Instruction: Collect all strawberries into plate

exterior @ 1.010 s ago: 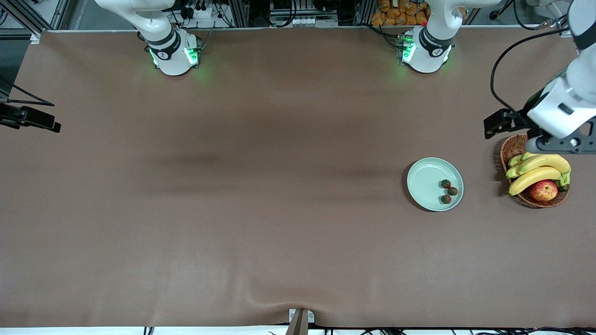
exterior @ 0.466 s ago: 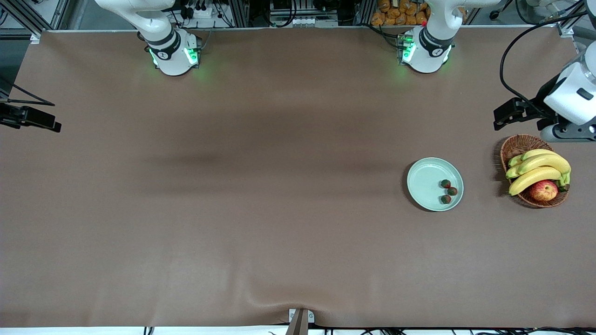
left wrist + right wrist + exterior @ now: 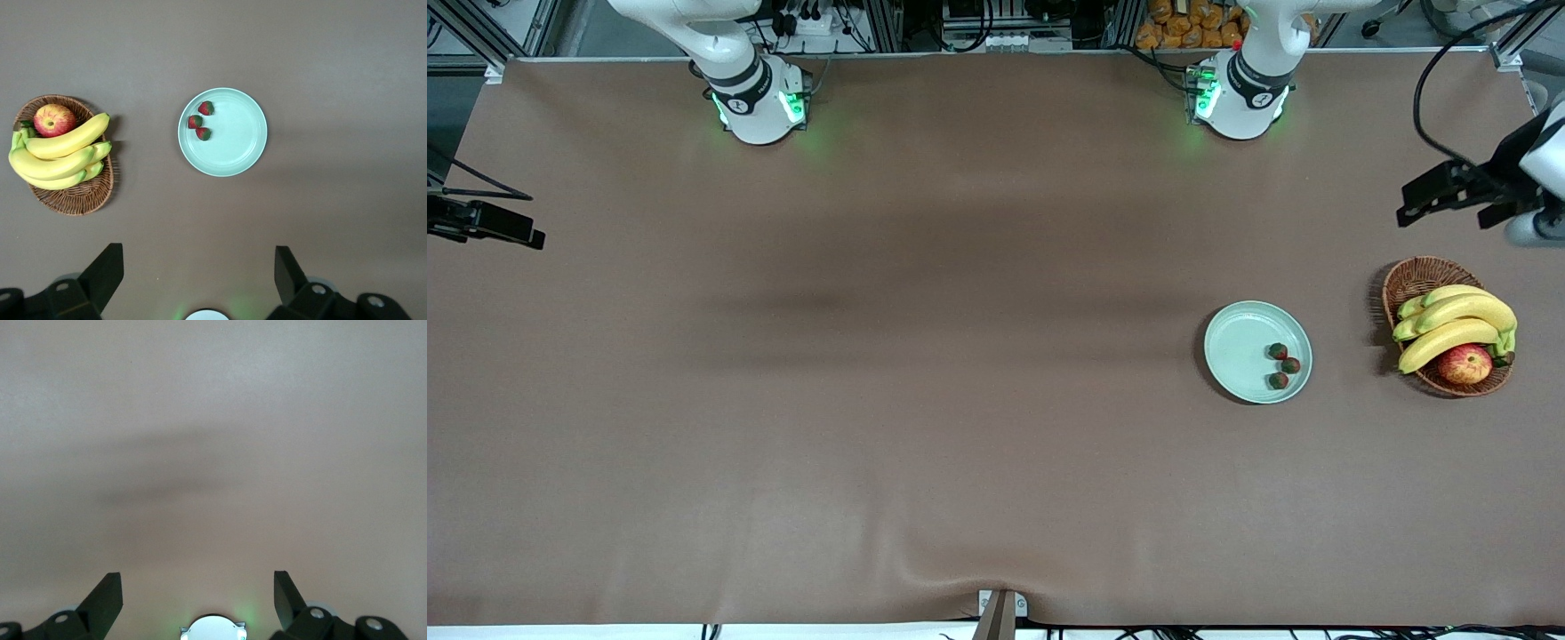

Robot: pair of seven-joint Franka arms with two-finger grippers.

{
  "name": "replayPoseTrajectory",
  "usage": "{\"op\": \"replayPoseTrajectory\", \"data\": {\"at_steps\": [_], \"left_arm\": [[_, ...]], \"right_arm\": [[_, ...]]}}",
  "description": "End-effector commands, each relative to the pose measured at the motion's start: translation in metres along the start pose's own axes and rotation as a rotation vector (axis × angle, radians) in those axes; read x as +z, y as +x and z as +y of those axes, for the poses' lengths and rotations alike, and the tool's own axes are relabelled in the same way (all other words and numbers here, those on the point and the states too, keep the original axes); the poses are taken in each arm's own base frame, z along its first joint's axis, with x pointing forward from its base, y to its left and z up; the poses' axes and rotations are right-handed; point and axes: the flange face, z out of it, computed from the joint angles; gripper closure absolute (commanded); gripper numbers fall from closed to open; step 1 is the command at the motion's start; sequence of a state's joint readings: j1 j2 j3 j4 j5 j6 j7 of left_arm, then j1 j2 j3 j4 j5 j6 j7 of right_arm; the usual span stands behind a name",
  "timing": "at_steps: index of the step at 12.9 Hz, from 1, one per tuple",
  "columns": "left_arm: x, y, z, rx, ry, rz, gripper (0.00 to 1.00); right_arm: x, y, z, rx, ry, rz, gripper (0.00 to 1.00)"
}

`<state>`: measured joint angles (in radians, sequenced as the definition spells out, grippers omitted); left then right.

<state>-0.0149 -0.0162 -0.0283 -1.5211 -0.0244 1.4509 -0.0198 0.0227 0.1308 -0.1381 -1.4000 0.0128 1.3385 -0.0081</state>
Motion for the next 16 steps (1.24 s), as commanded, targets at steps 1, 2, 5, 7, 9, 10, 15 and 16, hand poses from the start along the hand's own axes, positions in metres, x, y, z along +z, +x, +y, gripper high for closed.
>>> {"op": "replayPoseTrajectory", "data": {"at_steps": [1, 2, 5, 7, 9, 10, 15, 16], "left_arm": [[-0.006, -0.024, 0.008, 0.019, -0.014, -0.002, 0.00], [-0.006, -0.026, 0.011, 0.023, -0.012, -0.002, 0.00], [-0.009, -0.026, 0.007, 0.023, -0.003, 0.005, 0.00], [-0.007, -0.026, 0.012, -0.012, 0.000, 0.001, 0.00], [-0.007, -0.027, 0.017, -0.058, 0.001, 0.001, 0.00], [-0.005, -0.027, 0.021, -0.063, 0.001, 0.001, 0.00], [-0.006, -0.022, 0.021, -0.091, 0.047, 0.032, 0.00], [-0.005, -0.022, 0.024, -0.082, 0.049, 0.031, 0.00]], "right_arm": [[-0.006, -0.005, -0.003, 0.010, -0.021, -0.003, 0.00], [-0.006, -0.006, -0.003, 0.009, -0.019, -0.003, 0.00], [-0.010, -0.008, -0.005, 0.006, 0.008, 0.006, 0.00], [-0.012, -0.007, -0.004, 0.007, 0.006, 0.020, 0.00], [-0.011, -0.006, -0.004, 0.008, 0.006, 0.019, 0.00], [-0.011, -0.006, -0.004, 0.008, 0.006, 0.019, 0.00], [-0.012, -0.007, -0.004, 0.008, 0.009, 0.020, 0.00], [-0.013, -0.007, -0.004, 0.007, 0.012, 0.022, 0.00]]}}
